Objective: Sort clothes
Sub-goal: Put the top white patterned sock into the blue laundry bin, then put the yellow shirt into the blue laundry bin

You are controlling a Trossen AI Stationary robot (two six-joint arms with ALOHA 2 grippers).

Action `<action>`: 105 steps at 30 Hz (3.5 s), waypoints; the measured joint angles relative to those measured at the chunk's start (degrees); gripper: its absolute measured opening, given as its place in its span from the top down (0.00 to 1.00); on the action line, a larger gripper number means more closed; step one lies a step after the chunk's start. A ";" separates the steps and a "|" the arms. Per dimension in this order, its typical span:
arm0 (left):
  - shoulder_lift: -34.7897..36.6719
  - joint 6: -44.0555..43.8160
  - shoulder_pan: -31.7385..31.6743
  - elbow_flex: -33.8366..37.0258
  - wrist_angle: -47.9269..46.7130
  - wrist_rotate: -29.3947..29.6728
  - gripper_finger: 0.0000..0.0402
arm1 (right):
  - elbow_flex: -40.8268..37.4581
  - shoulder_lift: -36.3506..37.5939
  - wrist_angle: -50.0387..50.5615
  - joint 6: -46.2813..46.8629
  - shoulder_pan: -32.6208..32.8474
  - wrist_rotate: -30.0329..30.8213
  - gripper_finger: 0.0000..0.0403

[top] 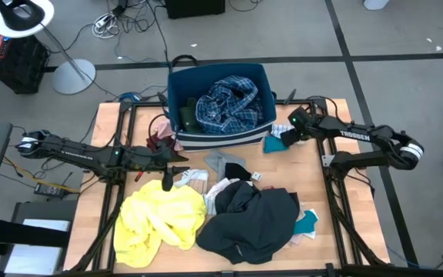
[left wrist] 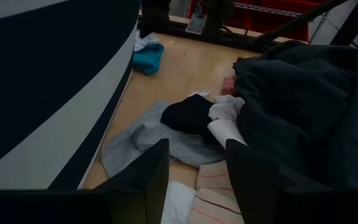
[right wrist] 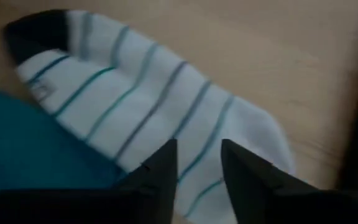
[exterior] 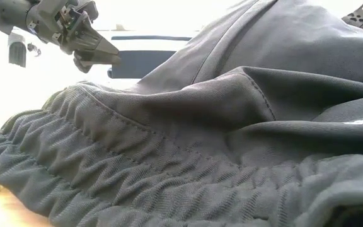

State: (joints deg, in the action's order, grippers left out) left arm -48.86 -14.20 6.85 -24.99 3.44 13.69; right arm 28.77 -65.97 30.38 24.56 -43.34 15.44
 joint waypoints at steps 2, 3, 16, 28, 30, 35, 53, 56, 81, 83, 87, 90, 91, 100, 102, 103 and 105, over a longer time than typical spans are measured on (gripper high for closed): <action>0.00 0.00 0.00 0.00 -0.02 0.00 0.59 | 0.00 -0.81 0.93 0.36 -1.38 -0.14 0.57; 0.00 0.00 0.00 0.00 0.02 0.00 0.59 | 0.00 -1.48 1.00 0.95 -1.90 -0.50 0.55; 0.00 0.00 -0.01 0.00 0.03 0.00 0.59 | 0.73 -7.90 1.61 1.28 -1.97 -3.25 0.96; -0.01 0.24 -0.02 0.00 0.06 0.04 0.59 | 18.17 10.75 26.26 3.80 2.72 1.41 0.99; -0.02 0.22 -0.01 0.00 0.04 0.04 0.59 | 21.95 12.77 28.72 3.86 4.39 2.52 0.99; -0.02 0.31 -0.02 0.00 0.18 0.07 0.59 | 31.83 15.99 29.65 3.87 9.54 6.79 1.00; -0.02 0.44 -0.01 0.00 0.24 0.83 0.59 | 51.65 -5.70 3.35 -10.37 24.20 8.87 0.98; -0.02 0.44 -0.02 0.00 0.20 0.83 0.59 | 51.69 -10.83 -1.80 -13.16 24.47 4.39 0.95; 0.00 1.70 -0.05 0.00 7.48 0.79 0.59 | 51.76 -1.10 8.53 -15.65 26.38 -0.66 0.50; 0.00 1.67 -0.15 0.00 8.81 0.66 0.59 | 51.80 2.32 14.95 -12.96 27.84 -0.66 0.50; 0.00 0.40 0.02 -0.41 9.88 -3.13 0.59 | 51.48 8.18 28.15 -5.97 31.25 1.41 0.51; 0.00 -0.19 1.15 -3.72 4.28 -2.87 0.59 | 47.96 13.23 33.61 -1.04 34.58 6.06 0.51; 0.00 -0.26 1.64 -5.32 1.10 -2.28 0.59 | 46.06 15.05 34.39 0.84 35.78 7.22 0.51; -2.47 -6.06 8.35 -21.21 -29.81 7.33 0.59 | 21.96 28.31 26.26 14.94 44.91 8.06 0.51; -4.00 -9.36 9.45 -23.43 -35.12 7.69 0.59 | 16.94 28.96 21.70 16.04 46.42 7.88 0.51; -4.82 -11.47 10.07 -24.08 -37.87 7.63 0.59 | 14.59 29.02 19.14 16.31 47.04 7.86 0.51; -6.69 -15.16 11.19 -24.80 -41.45 7.61 0.59 | 10.57 28.87 14.01 16.32 47.98 7.82 0.51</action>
State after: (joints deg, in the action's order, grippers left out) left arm -55.55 -29.36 18.04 -49.79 -38.01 21.30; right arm 39.34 -37.10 44.39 40.88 4.64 23.27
